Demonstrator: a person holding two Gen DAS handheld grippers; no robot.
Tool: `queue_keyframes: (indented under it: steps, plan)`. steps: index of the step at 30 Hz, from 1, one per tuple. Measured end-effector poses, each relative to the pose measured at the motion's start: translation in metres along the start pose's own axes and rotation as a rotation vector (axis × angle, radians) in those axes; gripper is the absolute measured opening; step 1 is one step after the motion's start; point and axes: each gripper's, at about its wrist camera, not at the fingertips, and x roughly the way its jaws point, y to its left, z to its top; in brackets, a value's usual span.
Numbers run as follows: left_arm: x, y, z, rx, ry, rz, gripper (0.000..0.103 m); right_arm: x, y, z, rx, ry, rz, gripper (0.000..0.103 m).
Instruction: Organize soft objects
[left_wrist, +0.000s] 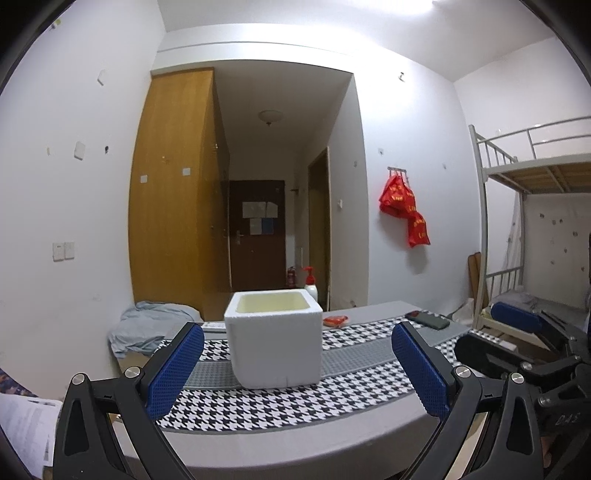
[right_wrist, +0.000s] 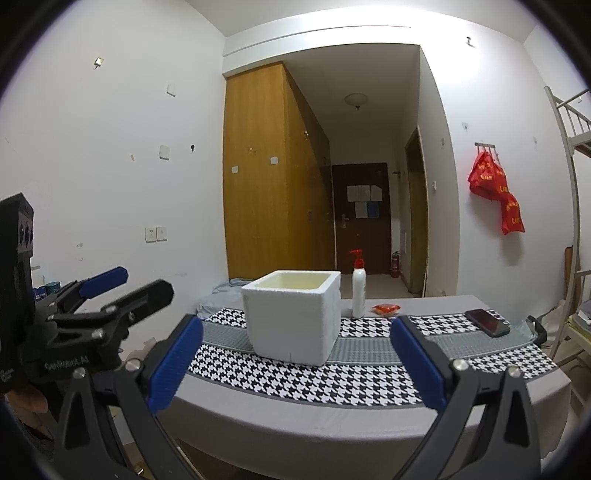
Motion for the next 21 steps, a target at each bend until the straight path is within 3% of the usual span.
queue_keyframes:
  steps: [11,21]
  plan:
    - [-0.009,0.005,-0.027,-0.047,-0.029,0.068,0.102,-0.009,0.000,-0.018,0.007,0.003,-0.034,0.103]
    - [-0.017,0.015,-0.044,-0.064,0.002,0.093,0.102,-0.006,0.002,-0.029,0.034,0.036,-0.017,0.102]
